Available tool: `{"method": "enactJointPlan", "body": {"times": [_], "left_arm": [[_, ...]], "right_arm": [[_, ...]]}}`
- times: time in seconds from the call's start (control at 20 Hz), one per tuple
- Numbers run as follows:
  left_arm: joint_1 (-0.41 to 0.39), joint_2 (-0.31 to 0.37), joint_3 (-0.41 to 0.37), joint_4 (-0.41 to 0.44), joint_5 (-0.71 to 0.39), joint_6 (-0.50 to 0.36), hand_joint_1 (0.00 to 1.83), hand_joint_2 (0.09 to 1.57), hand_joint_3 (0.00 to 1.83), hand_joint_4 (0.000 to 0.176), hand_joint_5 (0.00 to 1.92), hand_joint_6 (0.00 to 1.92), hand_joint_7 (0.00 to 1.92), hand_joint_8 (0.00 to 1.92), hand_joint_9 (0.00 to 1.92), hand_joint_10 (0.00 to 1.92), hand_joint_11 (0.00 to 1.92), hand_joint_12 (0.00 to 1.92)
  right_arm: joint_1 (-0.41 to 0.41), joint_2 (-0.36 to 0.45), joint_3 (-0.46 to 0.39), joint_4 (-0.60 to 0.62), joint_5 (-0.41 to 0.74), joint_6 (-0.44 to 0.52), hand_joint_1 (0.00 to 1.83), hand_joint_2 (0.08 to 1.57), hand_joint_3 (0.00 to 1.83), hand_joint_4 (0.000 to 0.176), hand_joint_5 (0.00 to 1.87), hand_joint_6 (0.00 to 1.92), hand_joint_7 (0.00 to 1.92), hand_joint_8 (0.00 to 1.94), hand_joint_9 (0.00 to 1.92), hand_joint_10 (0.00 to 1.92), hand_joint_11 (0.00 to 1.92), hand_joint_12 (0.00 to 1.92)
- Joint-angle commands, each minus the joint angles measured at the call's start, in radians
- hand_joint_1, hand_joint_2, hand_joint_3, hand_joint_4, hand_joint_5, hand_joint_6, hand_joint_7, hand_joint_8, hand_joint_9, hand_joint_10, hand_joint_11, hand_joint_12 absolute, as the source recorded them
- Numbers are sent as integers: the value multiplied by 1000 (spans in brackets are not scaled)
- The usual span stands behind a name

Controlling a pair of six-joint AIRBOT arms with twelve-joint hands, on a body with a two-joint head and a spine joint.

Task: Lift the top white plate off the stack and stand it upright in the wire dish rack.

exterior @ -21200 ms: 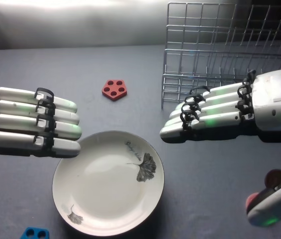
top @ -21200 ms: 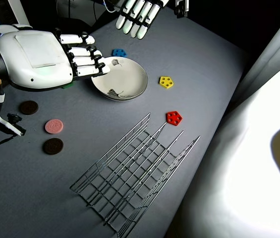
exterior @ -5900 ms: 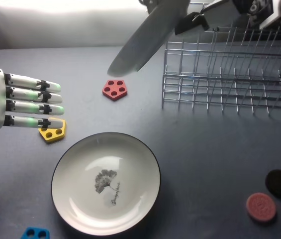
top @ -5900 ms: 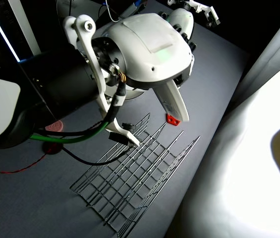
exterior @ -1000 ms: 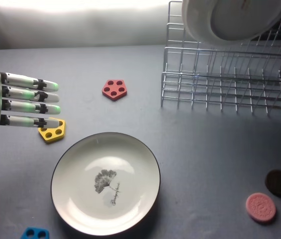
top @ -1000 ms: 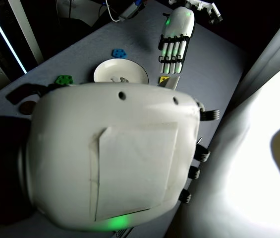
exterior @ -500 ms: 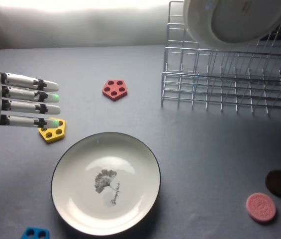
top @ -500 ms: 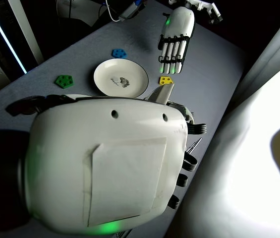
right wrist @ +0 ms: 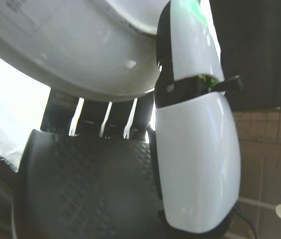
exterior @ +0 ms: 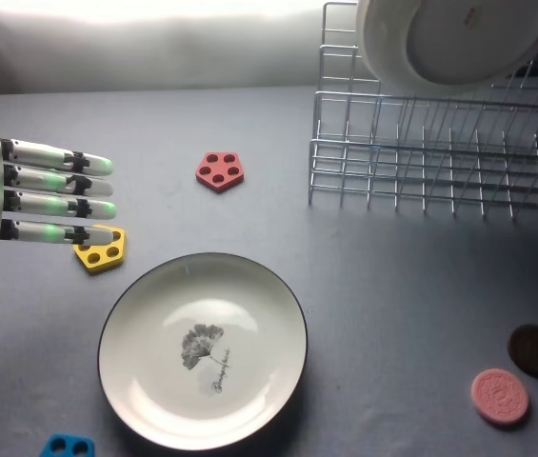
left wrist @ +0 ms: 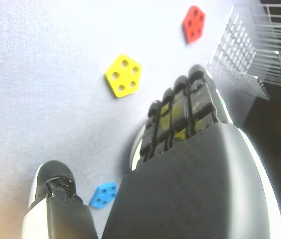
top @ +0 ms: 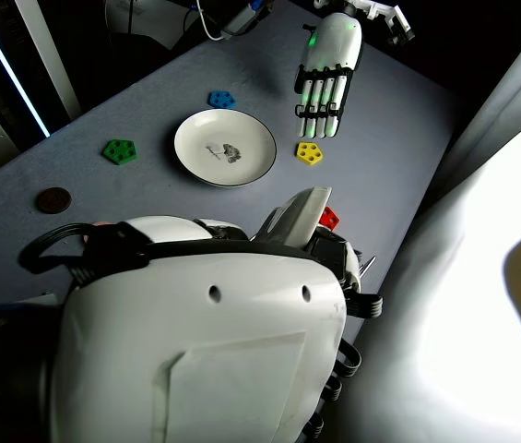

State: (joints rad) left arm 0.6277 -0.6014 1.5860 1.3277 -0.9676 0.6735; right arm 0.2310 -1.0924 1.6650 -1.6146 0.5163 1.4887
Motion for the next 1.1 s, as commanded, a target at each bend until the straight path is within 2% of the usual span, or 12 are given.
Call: {"method": "enactJointPlan", "body": {"times": [0.0,0.3,0.4,0.5,0.7,0.85,1.05], "left_arm": [[-19,12,1,-58,-46,6,246,962,0,0,24,5,23,5,39,6,66,19],[-20,12,0,-57,-47,6,250,958,0,0,28,9,32,10,37,8,52,12],[-20,12,0,-57,-47,6,245,962,0,0,19,4,25,5,35,6,54,13],[-20,12,0,-57,-48,6,250,965,0,0,11,0,14,0,22,0,40,7],[-20,12,1,-54,-49,6,252,965,0,0,25,8,32,11,36,11,55,14],[-20,12,1,-54,-51,6,265,963,0,0,18,2,24,3,34,5,43,9],[-20,12,0,-54,-52,6,250,963,0,0,15,0,16,1,27,1,41,7]], "right_arm": [[4,17,10,96,1,15,1501,1030,0,0,959,939,1120,532,1230,518,1072,1228],[-12,10,11,119,-2,-1,1501,1030,1,0,951,940,1133,499,1227,530,1083,1210],[-20,6,22,134,-2,-11,1500,1035,0,0,939,954,1110,547,1208,570,1079,1222],[-29,3,33,145,-1,-17,1501,1027,0,0,961,936,1129,503,1236,516,1095,1192],[-38,-8,52,163,7,-25,1500,1031,1,0,959,934,1110,550,1209,558,1088,1202],[-43,-19,63,169,11,-28,1501,1023,0,0,988,899,1137,493,1238,505,1096,1188],[-60,-36,80,192,12,-37,1502,1023,0,0,976,902,1137,510,1249,484,1087,1208]]}}
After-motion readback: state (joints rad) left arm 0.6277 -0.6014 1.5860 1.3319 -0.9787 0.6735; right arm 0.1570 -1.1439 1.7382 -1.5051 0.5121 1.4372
